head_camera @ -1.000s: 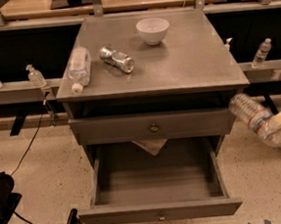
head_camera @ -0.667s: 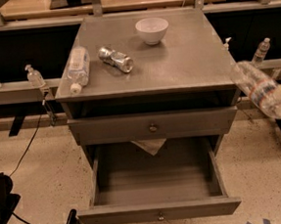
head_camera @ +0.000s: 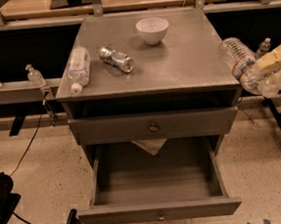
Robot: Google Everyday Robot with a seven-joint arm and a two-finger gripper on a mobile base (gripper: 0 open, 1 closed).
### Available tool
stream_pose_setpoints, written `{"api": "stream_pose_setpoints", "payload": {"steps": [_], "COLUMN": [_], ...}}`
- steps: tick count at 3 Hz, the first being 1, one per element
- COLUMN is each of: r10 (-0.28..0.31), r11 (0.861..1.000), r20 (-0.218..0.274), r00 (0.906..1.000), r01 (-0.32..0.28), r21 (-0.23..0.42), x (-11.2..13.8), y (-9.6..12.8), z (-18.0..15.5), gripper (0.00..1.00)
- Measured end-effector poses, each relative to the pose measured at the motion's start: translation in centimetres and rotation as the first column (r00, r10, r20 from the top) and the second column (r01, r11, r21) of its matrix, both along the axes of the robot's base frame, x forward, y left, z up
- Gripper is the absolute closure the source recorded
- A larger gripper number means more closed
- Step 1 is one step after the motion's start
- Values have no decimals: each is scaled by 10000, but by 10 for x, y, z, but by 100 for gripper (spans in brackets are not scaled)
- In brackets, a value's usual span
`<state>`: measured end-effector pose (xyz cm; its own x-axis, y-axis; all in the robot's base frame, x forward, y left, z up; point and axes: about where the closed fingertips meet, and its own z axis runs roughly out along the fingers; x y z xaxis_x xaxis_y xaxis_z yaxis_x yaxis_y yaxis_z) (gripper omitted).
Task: Pick water bottle from middle drawer and place on counter
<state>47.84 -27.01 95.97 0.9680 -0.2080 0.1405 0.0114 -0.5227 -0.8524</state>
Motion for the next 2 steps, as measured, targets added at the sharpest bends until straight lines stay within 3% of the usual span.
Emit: {"api": "stream_pose_setpoints", "payload": {"steps": [2], "r10": [34], "r11": [9999], "r20": [321], "r00": [9995], "r01": [-38], "r21": [111], "x": [17], "y": [6], "z": [0], "gripper": [100]}}
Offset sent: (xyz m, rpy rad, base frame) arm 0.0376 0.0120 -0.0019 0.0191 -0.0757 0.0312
